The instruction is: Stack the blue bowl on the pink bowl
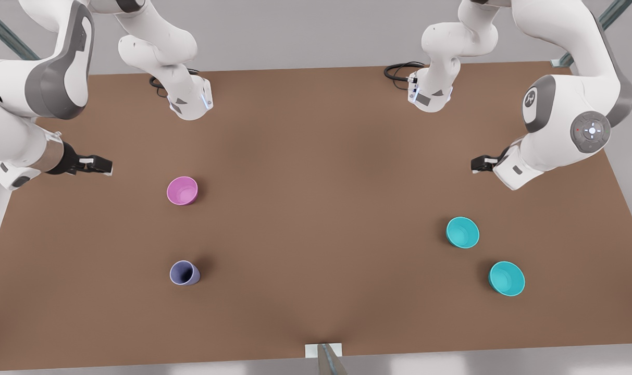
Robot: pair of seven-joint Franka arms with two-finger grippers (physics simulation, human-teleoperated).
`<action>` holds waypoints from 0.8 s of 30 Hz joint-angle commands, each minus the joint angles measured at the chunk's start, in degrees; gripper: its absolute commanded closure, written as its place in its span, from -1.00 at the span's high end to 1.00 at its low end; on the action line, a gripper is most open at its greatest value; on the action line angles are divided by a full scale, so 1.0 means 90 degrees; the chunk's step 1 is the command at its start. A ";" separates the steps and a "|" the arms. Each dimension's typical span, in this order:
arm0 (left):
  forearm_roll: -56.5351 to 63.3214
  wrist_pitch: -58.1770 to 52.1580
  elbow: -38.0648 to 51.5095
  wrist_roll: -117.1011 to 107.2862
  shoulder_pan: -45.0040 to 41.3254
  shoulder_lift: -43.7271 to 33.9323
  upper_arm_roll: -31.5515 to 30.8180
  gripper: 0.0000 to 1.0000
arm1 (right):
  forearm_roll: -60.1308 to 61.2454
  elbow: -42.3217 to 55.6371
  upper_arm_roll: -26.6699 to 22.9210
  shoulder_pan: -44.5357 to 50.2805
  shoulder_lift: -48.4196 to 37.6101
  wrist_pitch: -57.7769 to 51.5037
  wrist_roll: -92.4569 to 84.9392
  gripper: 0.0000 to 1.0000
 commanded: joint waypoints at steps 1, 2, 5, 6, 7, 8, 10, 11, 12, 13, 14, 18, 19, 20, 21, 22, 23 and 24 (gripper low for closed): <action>0.0005 0.0047 0.0003 0.0132 -0.0001 -0.0006 -0.0002 1.00 | 0.0010 0.0003 -0.0005 -0.0014 0.0001 0.0095 -0.0108 1.00; 0.0005 0.0047 0.0003 0.0132 -0.0001 -0.0006 -0.0002 1.00 | 0.0010 0.0003 -0.0005 -0.0014 0.0001 0.0056 -0.0137 1.00; 0.0005 0.0047 0.0003 0.0132 -0.0001 -0.0006 -0.0002 1.00 | 0.0274 -0.0758 -0.0025 -0.0024 0.0147 0.0260 -0.0079 1.00; 0.0005 0.0047 0.0003 0.0132 -0.0001 -0.0006 -0.0002 1.00 | 0.0274 -0.1158 -0.0035 -0.0043 0.0147 0.0680 -0.0079 1.00; 0.0005 0.0047 0.0003 0.0132 -0.0001 -0.0006 -0.0002 1.00 | 0.0283 -0.1920 -0.0064 -0.0092 0.0069 0.1509 -0.0079 1.00; 0.0005 0.0047 0.0003 0.0132 -0.0001 -0.0006 -0.0002 1.00 | 0.0313 -0.2496 -0.0103 -0.0151 0.0001 0.2125 -0.0079 1.00; 0.0005 0.0047 0.0003 0.0132 -0.0001 0.0003 -0.0002 1.00 | 0.0371 -0.3288 -0.0103 -0.0180 -0.0107 0.3209 -0.0079 1.00; 0.0005 0.0027 -0.0007 0.0132 0.0057 0.0033 -0.0002 1.00 | 0.0547 -0.3737 -0.0113 -0.0219 -0.0126 0.3785 -0.0088 1.00; 0.0005 -0.0138 -0.0007 0.0113 0.0048 0.0072 -0.0012 1.00 | 0.0586 -0.4078 -0.0103 -0.0306 -0.0087 0.4341 -0.0098 1.00; 0.0005 -0.0139 -0.0007 0.0122 0.0057 0.0072 -0.0012 1.00 | 0.0839 -0.4439 -0.0113 -0.0317 -0.0087 0.4761 -0.0137 1.00; 0.0005 -0.0168 -0.0007 0.0113 0.0057 0.0082 -0.0012 1.00 | 0.0908 -0.4733 -0.0103 -0.0307 -0.0087 0.5114 -0.0157 1.00; -0.0005 -0.0363 0.0003 0.0093 0.0038 0.0072 -0.0021 1.00 | 0.1689 -0.5398 -0.0113 -0.0326 0.0205 0.6023 -0.0361 1.00; -0.0005 -0.0373 0.0003 0.0103 0.0038 0.0072 -0.0021 1.00 | 0.1894 -0.5417 -0.0113 -0.0365 0.0430 0.6267 -0.0693 1.00; -0.0005 -0.0373 0.0003 0.0103 0.0038 0.0072 -0.0021 1.00 | 0.1944 -0.5446 -0.0103 -0.0365 0.0489 0.6277 -0.0723 1.00; -0.0005 -0.0373 0.0003 0.0103 0.0038 0.0062 -0.0021 1.00 | 0.1944 -0.5544 -0.0103 -0.0356 0.0489 0.6345 -0.0723 1.00; -0.0005 -0.0373 -0.0007 0.0103 0.0038 0.0072 -0.0021 1.00 | 0.1944 -0.5700 -0.0103 -0.0356 0.0469 0.6462 -0.0733 1.00; -0.0005 -0.0373 0.0003 0.0103 0.0038 0.0062 -0.0021 1.00 | 0.1944 -0.5846 -0.0103 -0.0356 0.0450 0.6608 -0.0743 1.00; -0.0005 -0.0373 0.0003 0.0103 0.0038 0.0072 -0.0021 1.00 | 0.1953 -0.6052 -0.0093 -0.0356 0.0430 0.6784 -0.0821 1.00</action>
